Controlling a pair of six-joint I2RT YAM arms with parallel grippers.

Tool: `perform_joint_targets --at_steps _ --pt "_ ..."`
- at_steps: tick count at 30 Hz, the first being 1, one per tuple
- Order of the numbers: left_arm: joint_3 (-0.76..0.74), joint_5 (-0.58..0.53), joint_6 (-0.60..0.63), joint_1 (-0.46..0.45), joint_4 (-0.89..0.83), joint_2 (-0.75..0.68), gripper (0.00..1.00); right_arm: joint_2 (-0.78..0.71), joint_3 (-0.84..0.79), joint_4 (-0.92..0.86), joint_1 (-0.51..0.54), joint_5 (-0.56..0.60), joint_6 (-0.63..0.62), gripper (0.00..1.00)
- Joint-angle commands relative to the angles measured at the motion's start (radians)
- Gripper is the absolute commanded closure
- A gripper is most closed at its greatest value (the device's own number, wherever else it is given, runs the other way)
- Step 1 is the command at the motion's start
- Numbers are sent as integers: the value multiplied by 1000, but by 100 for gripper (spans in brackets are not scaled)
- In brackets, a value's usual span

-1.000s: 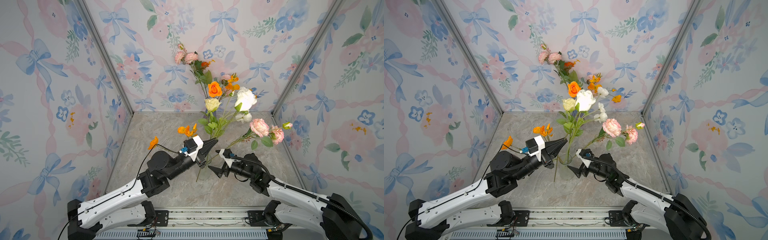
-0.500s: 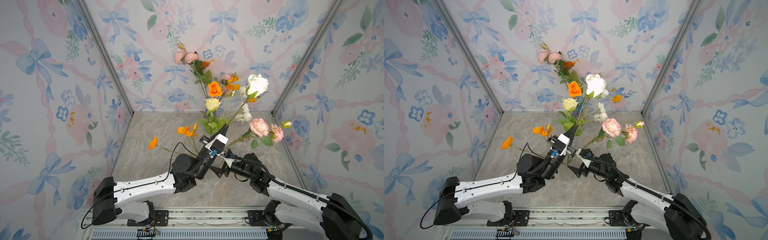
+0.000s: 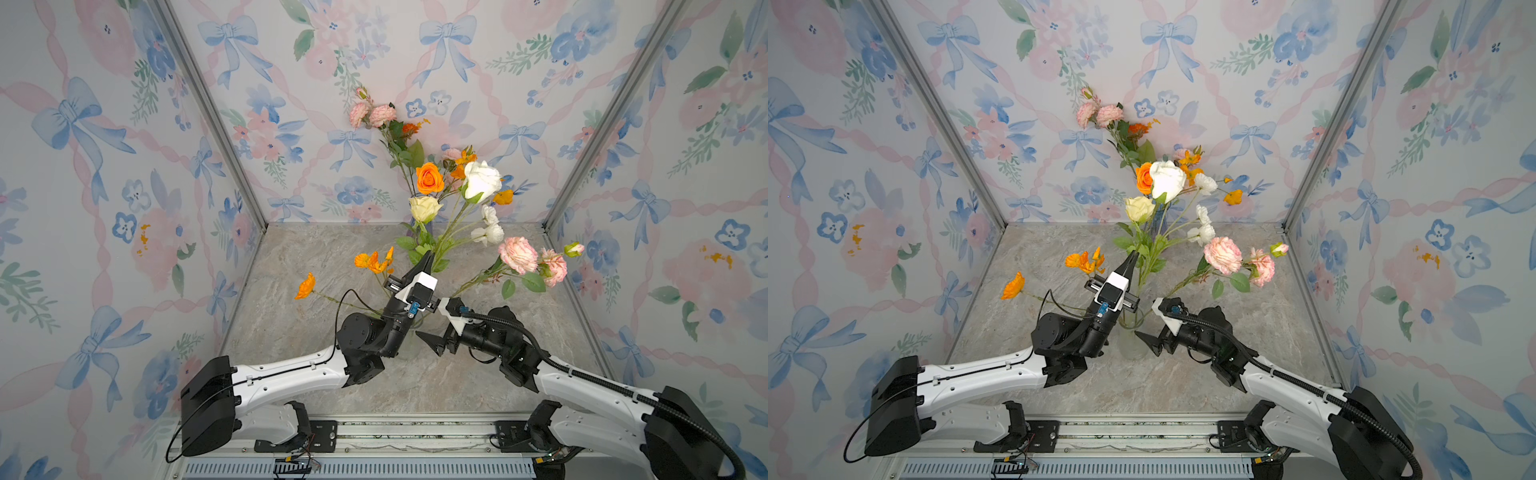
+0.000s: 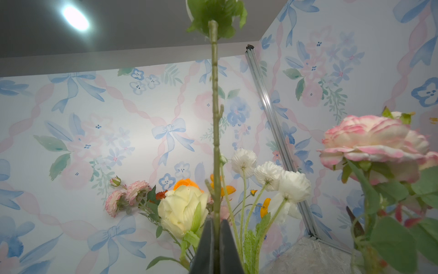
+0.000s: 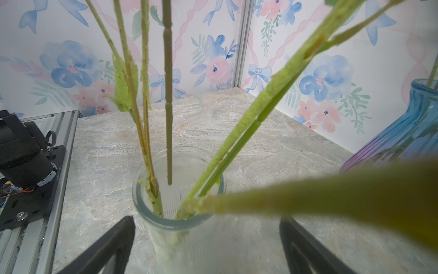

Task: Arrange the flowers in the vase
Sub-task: 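Open the left gripper to release the rosebud and draw it down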

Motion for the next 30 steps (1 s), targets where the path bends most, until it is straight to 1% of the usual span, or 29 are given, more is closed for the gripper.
perform_joint_targets --at_steps 1,4,6,8,12,17,20,25,28,30 --pt "-51 39 -67 14 129 -25 100 5 -8 29 -13 -15 8 3" --pt "-79 39 -94 13 138 -18 100 6 -7 27 -13 -16 7 3" --pt "-105 27 -148 11 148 -14 92 7 -7 29 -13 -17 7 3" --pt "-140 17 -171 7 174 -11 90 7 -6 27 -13 -17 8 3" --pt "-205 -6 -183 -15 211 -12 87 7 -6 27 -13 -17 8 3" --pt "-228 -36 -182 -40 210 -17 84 8 -4 26 -13 -19 7 3" --pt "-242 -49 -186 -43 208 -23 79 7 -4 25 -12 -19 8 3" --pt "-264 -80 -186 -58 208 -47 76 0 -6 23 -12 -18 6 3" --pt "-282 -88 -179 -74 199 -74 70 1 -6 21 -11 -18 6 3" --pt "-292 -86 -181 -91 141 -115 58 1 -6 22 -11 -16 5 3"
